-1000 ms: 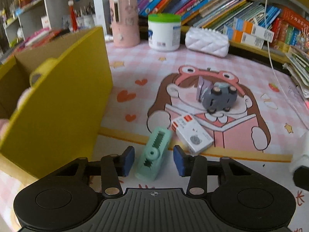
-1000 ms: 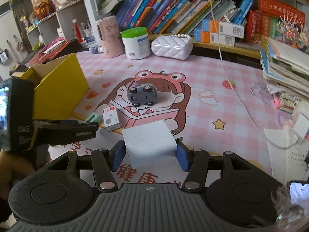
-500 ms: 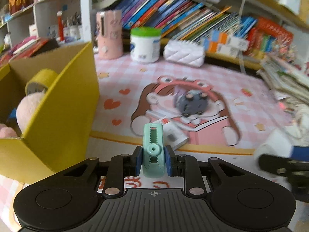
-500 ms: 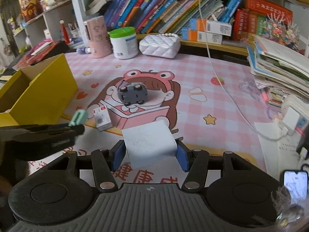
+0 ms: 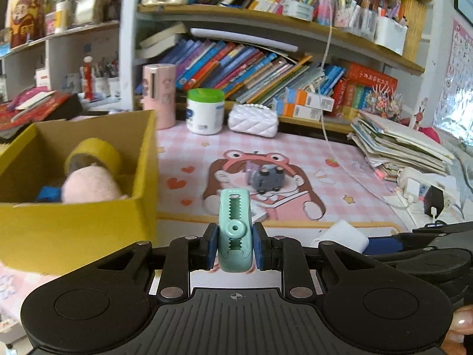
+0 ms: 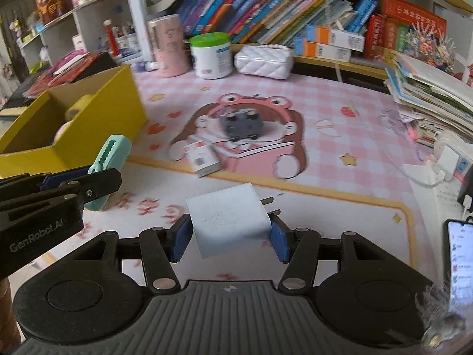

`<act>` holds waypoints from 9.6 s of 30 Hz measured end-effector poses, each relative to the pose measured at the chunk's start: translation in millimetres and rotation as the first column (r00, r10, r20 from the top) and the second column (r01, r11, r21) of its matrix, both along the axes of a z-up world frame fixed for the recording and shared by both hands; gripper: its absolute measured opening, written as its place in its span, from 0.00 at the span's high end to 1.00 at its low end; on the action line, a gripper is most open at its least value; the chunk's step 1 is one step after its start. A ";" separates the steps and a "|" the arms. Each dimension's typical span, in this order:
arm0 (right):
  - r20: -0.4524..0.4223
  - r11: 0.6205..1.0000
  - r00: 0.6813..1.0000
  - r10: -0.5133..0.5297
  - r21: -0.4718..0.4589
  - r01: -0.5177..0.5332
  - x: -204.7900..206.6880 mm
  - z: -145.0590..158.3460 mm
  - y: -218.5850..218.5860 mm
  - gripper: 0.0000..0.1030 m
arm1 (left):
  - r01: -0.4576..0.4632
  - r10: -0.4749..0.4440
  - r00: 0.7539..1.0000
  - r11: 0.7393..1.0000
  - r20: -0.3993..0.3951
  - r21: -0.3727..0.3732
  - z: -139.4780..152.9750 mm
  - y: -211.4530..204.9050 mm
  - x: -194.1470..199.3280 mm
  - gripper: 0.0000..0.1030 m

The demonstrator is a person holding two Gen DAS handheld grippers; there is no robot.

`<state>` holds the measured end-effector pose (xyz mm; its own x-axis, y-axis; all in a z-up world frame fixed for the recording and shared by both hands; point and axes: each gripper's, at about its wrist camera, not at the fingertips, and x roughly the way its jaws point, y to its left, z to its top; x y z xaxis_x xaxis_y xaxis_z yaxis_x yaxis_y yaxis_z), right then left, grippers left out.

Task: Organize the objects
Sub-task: 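Grasp and lift the mint-green item with the left tool while the right tool holds the charger, then carry the charger with the right tool while the left tool carries the mint-green item to the box, then open the left tool to drop the mint-green item into the box while the right tool releases the charger, then withdraw both open tools from the yellow box back over the table, then grasp the small white medicine box with the left tool while the right tool approaches the grey toy truck, then grasp the grey toy truck with the right tool while the left tool holds the white box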

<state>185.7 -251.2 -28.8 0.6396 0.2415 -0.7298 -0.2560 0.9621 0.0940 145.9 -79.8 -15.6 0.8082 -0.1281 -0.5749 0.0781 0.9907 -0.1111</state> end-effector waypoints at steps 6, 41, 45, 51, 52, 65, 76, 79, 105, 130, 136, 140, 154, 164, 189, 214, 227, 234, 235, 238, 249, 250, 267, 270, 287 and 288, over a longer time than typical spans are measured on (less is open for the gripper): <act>-0.009 0.999 0.999 0.052 -0.014 -0.052 -30.8 3.8 45.7 0.48 | -0.047 0.047 0.999 0.999 -0.012 -0.020 0.9 43.7 -39.1 0.78; -0.007 0.984 0.984 0.176 0.039 -0.176 -147.0 7.1 192.0 0.48 | -0.163 0.164 0.986 0.986 -0.010 0.019 5.1 179.1 -162.3 0.78; -0.003 0.982 0.982 0.186 0.029 -0.186 -151.8 8.9 200.6 0.48 | -0.172 0.172 0.985 0.985 -0.001 0.010 6.0 187.0 -167.6 0.78; 0.003 0.979 0.980 0.201 0.013 -0.201 -154.2 11.9 209.8 0.48 | -0.186 0.186 0.983 0.983 0.006 -0.003 8.1 193.8 -169.1 0.78; 0.006 0.980 0.980 0.201 0.012 -0.201 -154.0 12.6 210.6 0.48 | -0.189 0.189 0.982 0.982 0.009 -0.004 8.4 194.3 -168.7 0.78; 0.192 0.991 0.975 0.112 0.047 -0.123 -109.9 52.4 202.6 0.48 | -0.181 0.178 0.978 0.983 0.109 0.013 32.3 196.4 -129.7 0.78; 0.285 0.985 0.946 0.155 0.033 -0.171 -28.8 74.2 215.3 0.48 | -0.213 0.206 0.967 0.976 0.150 0.033 40.4 199.2 -56.6 0.78; 0.281 0.982 0.944 0.174 0.020 -0.187 -7.0 71.3 217.9 0.48 | -0.223 0.216 0.966 0.974 0.138 0.036 36.1 198.8 -38.3 0.78; 0.092 0.849 0.862 0.499 -0.249 -0.466 102.2 12.9 268.4 0.48 | -0.236 0.242 0.970 0.960 -0.024 0.149 -4.4 192.7 42.3 0.78; 0.158 0.851 0.850 0.502 -0.261 -0.455 87.9 26.6 273.5 0.43 | -0.314 0.303 0.947 0.942 0.107 0.118 18.7 194.6 6.2 0.36; 0.233 0.893 0.868 0.439 -0.224 -0.391 68.5 45.3 260.3 0.37 | -0.326 0.310 0.940 0.940 0.144 0.101 27.6 193.6 -9.3 0.27; 0.276 0.923 0.883 0.379 -0.183 -0.339 53.1 57.4 248.1 0.33 | -0.338 0.321 0.932 0.937 0.168 0.087 33.3 194.1 -21.7 0.21; 0.387 0.985 0.906 0.173 -0.092 -0.148 -24.0 75.3 213.4 0.16 | -0.369 0.356 0.920 0.928 0.161 0.057 33.3 200.9 -70.9 0.14; 0.300 0.986 0.946 0.125 -0.142 -0.085 -78.9 42.4 207.3 0.13 | -0.373 0.366 0.925 0.926 0.103 0.053 22.5 207.7 -118.3 0.13; 0.206 0.984 0.978 0.023 -0.177 0.014 -161.7 8.1 185.8 0.09 | -0.247 0.249 0.968 0.966 -0.023 0.082 -2.2 185.3 -173.8 0.13; 0.173 0.943 0.954 -0.244 -0.186 0.275 -143.2 1.3 88.1 0.08 | -0.007 0.011 0.999 0.997 -0.049 0.081 -9.1 102.5 -113.7 0.13; 0.174 0.948 0.959 -0.225 -0.188 0.256 -67.9 10.7 35.2 0.08 | -0.029 0.032 0.999 0.997 -0.042 0.072 -5.0 51.7 -49.9 0.13; 0.184 0.960 0.967 -0.177 -0.186 0.211 -29.4 15.0 10.7 0.08 | -0.075 0.077 0.996 0.995 -0.039 0.063 -6.7 26.6 -23.9 0.13; 0.185 0.962 0.968 -0.167 -0.186 0.201 -23.9 15.3 7.6 0.08 | -0.083 0.086 0.996 0.995 -0.039 0.062 -6.7 23.6 -20.6 0.13; 0.191 0.969 0.972 -0.140 -0.175 0.174 -10.0 16.3 -1.0 0.09 | -0.104 0.107 0.994 0.993 -0.040 0.062 -7.5 13.9 -12.5 0.13; 0.173 0.993 0.981 -0.086 -0.064 0.098 40.7 12.8 -31.4 0.11 | -0.129 0.136 0.990 0.983 -0.048 0.129 -13.9 -27.8 18.5 0.20; 0.172 0.994 0.982 -0.080 -0.058 0.091 44.8 12.5 -32.9 0.12 | -0.122 0.130 0.990 0.983 -0.049 0.135 -15.0 -32.6 21.2 0.21; 0.176 0.999 0.984 -0.031 -0.018 0.034 113.4 8.4 -59.1 0.15 | -0.140 0.158 0.978 0.981 -0.134 0.136 -62.2 -79.2 116.0 0.30; 0.169 1.000 0.986 -0.018 -0.016 0.021 119.2 6.3 -58.9 0.15 | -0.169 0.189 0.969 0.977 -0.159 0.128 -70.2 -79.8 131.5 0.37; 0.126 0.996 0.988 0.089 0.011 -0.091 155.0 -14.4 -30.6 0.13 | -0.191 0.216 0.961 0.970 -0.173 0.147 -58.6 -61.0 115.1 0.73; 0.121 0.995 0.988 0.096 0.007 -0.098 159.7 -17.8 -26.1 0.13 | -0.184 0.209 0.962 0.972 -0.177 0.148 -56.3 -60.3 109.9 0.73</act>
<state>345.4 -277.3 -46.6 0.6959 0.3159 -0.6449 -0.3584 0.9310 0.0694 255.8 -140.1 -71.9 0.6846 0.1073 -0.7210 -0.1297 0.9913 0.0243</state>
